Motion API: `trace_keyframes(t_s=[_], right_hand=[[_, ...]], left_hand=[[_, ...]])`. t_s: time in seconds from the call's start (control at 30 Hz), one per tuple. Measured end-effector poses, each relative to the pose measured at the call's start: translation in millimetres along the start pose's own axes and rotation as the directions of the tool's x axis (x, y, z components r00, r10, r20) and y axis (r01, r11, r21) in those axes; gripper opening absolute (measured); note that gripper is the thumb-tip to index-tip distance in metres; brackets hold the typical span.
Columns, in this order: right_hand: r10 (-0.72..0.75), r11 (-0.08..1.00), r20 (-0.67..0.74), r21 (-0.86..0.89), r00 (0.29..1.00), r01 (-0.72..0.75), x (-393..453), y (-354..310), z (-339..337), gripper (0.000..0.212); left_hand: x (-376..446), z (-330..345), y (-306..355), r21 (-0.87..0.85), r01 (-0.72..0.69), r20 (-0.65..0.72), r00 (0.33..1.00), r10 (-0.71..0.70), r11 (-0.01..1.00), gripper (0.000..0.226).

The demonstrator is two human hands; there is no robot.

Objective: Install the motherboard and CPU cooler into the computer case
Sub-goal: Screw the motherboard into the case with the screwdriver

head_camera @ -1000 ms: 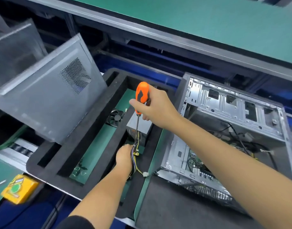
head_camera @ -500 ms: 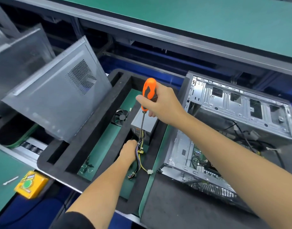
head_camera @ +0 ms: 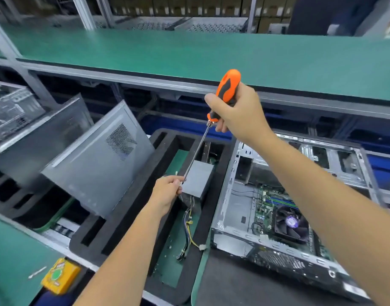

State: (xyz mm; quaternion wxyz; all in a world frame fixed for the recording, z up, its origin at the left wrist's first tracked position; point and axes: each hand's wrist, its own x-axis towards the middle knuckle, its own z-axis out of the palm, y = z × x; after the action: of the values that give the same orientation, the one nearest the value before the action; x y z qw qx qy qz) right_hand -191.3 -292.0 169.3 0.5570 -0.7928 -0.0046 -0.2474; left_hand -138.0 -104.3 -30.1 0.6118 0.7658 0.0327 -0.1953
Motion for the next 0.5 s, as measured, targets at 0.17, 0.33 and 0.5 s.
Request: trace_keyframes(t_s=[0.17, 0.33, 0.5], right_hand=[[-0.045, 0.999, -0.147, 0.005, 0.988, 0.046, 2, -22, -47, 0.026], [-0.047, 0.999, -0.246, -0.033, 0.968, 0.041, -9, -27, -87, 0.025], [-0.064, 0.997, -0.345, -0.071, 0.937, 0.041, -20, -28, -125, 0.024]], left_hand=[[-4, 34, 35, -0.191, -0.008, 0.048, 0.999, 0.018, 0.982, 0.026], [-13, 68, 44, -0.175, -0.006, 0.125, 0.992, 0.028, 0.985, 0.022], [-23, 92, 52, -0.188, -0.04, 0.256, 0.963, 0.088, 0.981, 0.021]])
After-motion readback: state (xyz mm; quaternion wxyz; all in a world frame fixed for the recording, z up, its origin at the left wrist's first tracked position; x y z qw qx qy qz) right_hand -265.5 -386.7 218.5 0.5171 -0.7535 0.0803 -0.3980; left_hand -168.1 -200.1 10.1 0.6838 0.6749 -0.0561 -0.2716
